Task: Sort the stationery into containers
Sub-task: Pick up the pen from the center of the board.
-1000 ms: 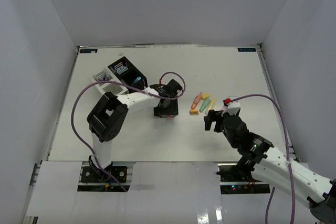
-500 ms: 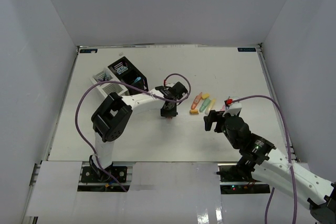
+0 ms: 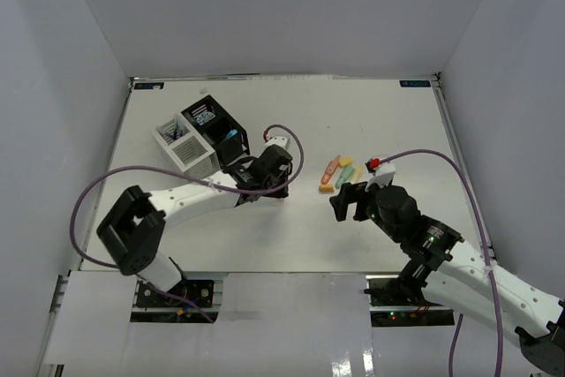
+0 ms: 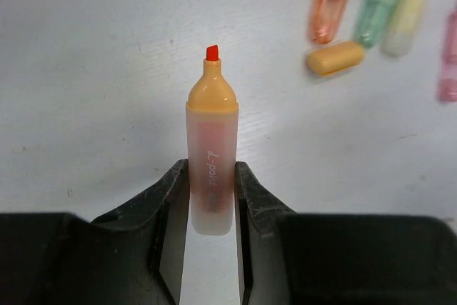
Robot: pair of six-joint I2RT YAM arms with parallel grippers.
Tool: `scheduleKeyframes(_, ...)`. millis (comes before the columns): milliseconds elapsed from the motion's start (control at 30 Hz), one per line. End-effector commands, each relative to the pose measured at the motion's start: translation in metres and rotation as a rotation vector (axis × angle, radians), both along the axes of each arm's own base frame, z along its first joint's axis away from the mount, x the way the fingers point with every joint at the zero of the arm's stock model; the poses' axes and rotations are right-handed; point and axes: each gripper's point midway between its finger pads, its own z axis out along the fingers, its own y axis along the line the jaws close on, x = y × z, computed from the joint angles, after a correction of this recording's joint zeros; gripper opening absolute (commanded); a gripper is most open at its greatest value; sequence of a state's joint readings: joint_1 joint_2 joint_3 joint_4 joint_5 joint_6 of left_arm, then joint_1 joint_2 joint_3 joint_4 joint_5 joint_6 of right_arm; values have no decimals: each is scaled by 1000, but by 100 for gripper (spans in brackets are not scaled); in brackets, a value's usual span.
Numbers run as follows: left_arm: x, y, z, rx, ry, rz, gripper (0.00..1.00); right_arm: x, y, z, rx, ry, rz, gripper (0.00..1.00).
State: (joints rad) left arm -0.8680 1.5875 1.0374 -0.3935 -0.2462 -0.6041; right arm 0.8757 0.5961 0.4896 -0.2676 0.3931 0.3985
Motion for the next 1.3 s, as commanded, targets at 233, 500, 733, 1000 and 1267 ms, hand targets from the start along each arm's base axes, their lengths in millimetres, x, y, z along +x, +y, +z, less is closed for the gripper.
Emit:
scheduleKeyframes(233, -21, -9, 122, -346, -503, -322, 0, 5, 59, 103, 157, -63, 191, 100)
scheduleKeyframes(500, -37, -4, 160, -411, -637, -412, 0, 16, 93, 138, 252, -72, 244, 89)
scheduleKeyframes(733, -41, -10, 165, -430, -636, -447, 0, 24, 118, 140, 280, -50, 283, 85)
scheduleKeyframes(1000, -43, -15, 166, -449, -629, -470, 0, 33, 126, 146, 293, -67, 279, 83)
scheduleKeyframes(1267, -44, -17, 167, -451, -632, -479, 0, 41, 140, 140, 282, -47, 290, 79)
